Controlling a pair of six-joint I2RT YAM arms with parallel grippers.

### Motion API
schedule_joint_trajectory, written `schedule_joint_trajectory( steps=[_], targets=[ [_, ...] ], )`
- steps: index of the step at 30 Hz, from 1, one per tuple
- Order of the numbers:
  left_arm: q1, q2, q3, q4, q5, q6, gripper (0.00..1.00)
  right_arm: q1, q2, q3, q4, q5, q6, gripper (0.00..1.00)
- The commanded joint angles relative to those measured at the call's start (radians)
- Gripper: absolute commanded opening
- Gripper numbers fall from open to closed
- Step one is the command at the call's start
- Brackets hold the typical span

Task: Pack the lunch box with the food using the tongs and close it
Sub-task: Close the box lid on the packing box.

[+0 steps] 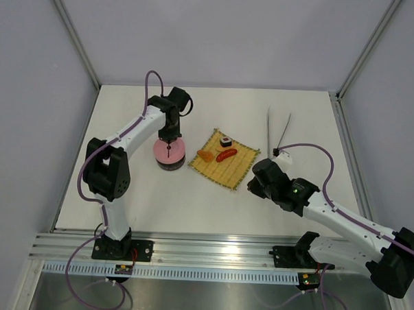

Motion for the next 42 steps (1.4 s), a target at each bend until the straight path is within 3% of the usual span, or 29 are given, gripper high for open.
schedule_joint_trajectory(
  steps=[1, 19, 37, 42],
  targets=[
    [0.008, 0.015, -0.013, 0.003, 0.044, 0.011, 0.0, -0.008, 0.004, 0.04, 0.008, 0.049, -0.005, 0.0],
    [0.011, -0.019, -0.109, 0.075, 0.038, 0.012, 0.0, -0.008, 0.013, 0.04, 0.014, 0.049, -0.008, 0.0],
    [0.008, -0.224, -0.338, 0.307, 0.015, -0.003, 0.0, -0.006, 0.031, 0.052, 0.021, 0.046, -0.017, 0.0],
    [0.008, -0.249, -0.342, 0.316, 0.004, -0.003, 0.0, -0.008, 0.039, 0.055, 0.03, 0.038, -0.02, 0.0]
  ],
)
